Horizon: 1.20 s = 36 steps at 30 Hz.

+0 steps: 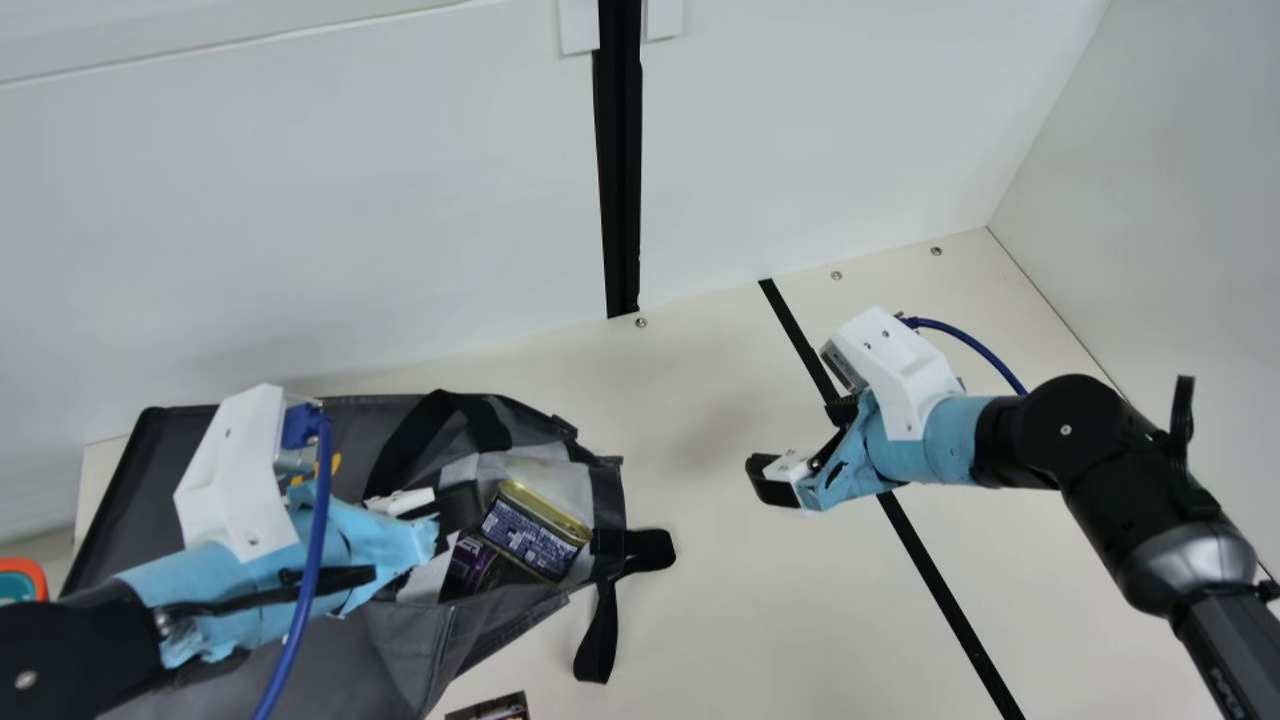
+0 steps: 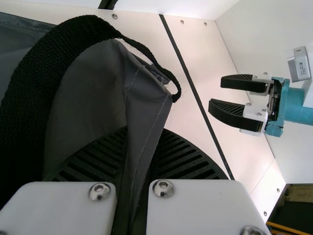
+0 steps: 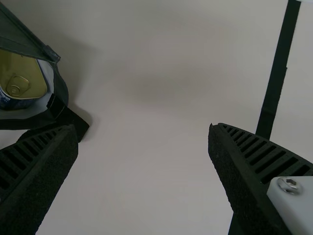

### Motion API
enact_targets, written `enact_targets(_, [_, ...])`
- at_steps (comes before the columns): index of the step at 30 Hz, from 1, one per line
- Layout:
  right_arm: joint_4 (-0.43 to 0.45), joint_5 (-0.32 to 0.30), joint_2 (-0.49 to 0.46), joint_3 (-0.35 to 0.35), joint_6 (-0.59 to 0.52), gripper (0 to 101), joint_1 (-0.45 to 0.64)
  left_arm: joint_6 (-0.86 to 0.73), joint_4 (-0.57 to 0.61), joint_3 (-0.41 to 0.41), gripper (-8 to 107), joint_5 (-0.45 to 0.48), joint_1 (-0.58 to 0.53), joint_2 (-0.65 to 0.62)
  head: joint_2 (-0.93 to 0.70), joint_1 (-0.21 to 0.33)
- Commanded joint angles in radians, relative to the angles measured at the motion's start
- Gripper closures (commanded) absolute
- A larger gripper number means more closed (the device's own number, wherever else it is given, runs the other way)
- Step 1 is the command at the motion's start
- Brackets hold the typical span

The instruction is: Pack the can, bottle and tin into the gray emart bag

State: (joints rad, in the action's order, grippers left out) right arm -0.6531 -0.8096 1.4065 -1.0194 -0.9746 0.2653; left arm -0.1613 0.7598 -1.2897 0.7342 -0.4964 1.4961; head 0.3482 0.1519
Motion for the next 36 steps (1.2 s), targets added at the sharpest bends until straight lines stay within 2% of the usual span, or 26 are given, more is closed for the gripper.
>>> enact_targets(1, [-0.013, -0.004, 0.011, -0.005, -0.012, 10, -0.005, 0.000, 0.000, 0.000, 89, 0.000, 0.000, 0.000, 0.001, 0.023])
enact_targets(21, [-0.157, -0.006, 0.144, -0.026, -0.146, 10, -0.087, 0.000, 0.000, 0.000, 89, 0.000, 0.000, 0.000, 0.001, 0.023])
enact_targets(36, [-0.219, -0.010, 0.241, -0.067, -0.213, 10, -0.157, 0.000, 0.000, 0.000, 89, 0.000, 0.000, 0.000, 0.001, 0.023])
